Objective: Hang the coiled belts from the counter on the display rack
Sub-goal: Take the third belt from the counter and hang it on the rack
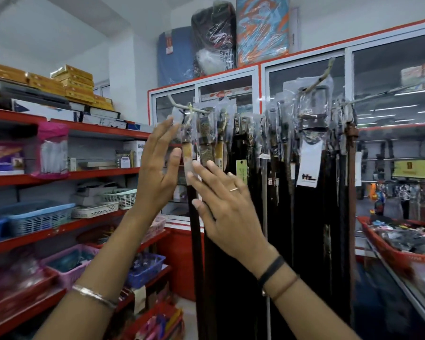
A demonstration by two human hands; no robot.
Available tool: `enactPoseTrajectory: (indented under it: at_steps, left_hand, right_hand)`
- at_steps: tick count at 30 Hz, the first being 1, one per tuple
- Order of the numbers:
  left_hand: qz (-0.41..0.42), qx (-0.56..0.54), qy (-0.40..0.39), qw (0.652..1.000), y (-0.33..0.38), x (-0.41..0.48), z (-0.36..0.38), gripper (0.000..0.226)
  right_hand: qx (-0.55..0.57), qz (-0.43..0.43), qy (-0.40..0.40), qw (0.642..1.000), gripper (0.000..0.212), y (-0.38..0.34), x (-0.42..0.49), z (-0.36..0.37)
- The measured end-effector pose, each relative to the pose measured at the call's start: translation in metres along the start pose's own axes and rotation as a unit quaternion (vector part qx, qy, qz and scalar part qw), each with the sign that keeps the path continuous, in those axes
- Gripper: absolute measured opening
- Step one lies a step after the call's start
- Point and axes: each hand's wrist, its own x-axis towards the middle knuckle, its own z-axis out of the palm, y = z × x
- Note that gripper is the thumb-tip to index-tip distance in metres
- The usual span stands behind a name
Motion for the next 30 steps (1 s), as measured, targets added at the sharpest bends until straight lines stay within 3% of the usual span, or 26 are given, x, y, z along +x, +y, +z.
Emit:
enactPoseTrajectory:
  at_steps: [5, 17, 24, 30]
  left_hand:
    - [0.018, 0.031, -0.099, 0.994, -0.038, 0.005, 0.01, 0.052]
    - [0.028, 0.062, -0.114, 0.991, -0.056, 0.01, 0.055, 0.057]
    - [0.003, 0.083, -0.108, 0.991, -0.046, -0.004, 0.062, 0.057]
    - [0.012, 0.1, -0.091, 0.991, -0.021, -0.018, 0.058, 0.055]
  right_hand:
    - [-0.076, 0.02, -0.056, 0.995, 0.051, -0.001, 0.007, 0.028]
    - [-0.179, 0.066, -0.087, 0.978, 0.059, 0.042, -0.001, 0.054]
    - [-0.128, 0.092, -0.104, 0.982, 0.062, 0.041, -0.007, 0.053]
    - [-0.003, 0.056, -0.036, 0.998, 0.042, 0.012, -0.052, 0.005]
